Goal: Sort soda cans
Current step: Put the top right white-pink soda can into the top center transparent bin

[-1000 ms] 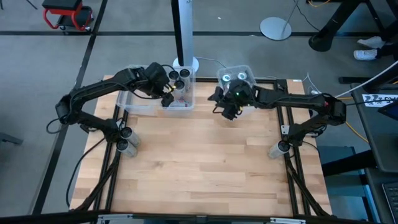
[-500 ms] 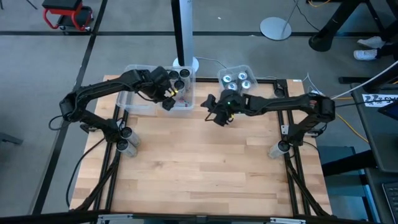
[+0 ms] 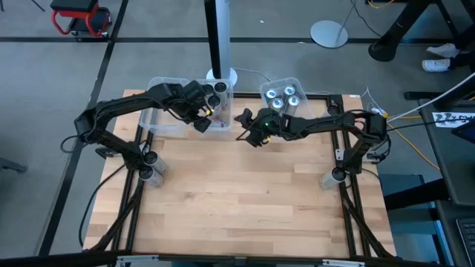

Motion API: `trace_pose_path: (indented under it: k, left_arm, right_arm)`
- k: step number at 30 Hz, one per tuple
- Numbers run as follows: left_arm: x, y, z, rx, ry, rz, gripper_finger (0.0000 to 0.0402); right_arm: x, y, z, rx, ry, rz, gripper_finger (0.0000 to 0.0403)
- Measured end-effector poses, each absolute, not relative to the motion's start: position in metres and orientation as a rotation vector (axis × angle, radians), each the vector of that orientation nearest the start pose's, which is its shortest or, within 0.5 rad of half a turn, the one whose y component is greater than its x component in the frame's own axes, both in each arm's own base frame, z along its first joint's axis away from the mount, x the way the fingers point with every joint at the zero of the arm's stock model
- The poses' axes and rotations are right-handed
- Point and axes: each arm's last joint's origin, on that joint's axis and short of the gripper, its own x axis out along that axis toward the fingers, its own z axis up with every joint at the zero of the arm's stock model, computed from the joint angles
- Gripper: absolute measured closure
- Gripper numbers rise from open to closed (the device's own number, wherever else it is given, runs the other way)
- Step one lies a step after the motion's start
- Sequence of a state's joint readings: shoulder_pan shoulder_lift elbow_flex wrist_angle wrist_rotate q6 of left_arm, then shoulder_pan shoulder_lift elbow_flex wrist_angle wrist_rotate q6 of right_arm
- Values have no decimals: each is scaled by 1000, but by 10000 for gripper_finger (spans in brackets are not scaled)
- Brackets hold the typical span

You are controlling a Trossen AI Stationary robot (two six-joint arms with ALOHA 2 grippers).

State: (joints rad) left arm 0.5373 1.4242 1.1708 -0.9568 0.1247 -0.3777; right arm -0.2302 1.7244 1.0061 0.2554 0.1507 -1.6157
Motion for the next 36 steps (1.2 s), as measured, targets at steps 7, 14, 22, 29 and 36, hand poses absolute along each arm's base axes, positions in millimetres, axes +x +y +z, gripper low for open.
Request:
trace_pose_path:
  k: [7,14,22,29,36]
  left_arm:
    - [233,135,270,-719,1088,570,100]
    - [234,134,269,-725,1086,547,100]
    - [235,135,269,-722,1077,540,100]
    - [236,135,269,-716,1072,534,100]
    - [239,137,270,-696,1032,523,100]
  right_arm:
    - [365,-91,206,-1548,631,4,95]
    - [369,-92,209,-1553,583,-44,95]
    - [370,-92,212,-1558,558,-65,95]
    - [370,-92,212,-1561,545,-79,95]
    - [379,-96,194,-1576,560,-70,95]
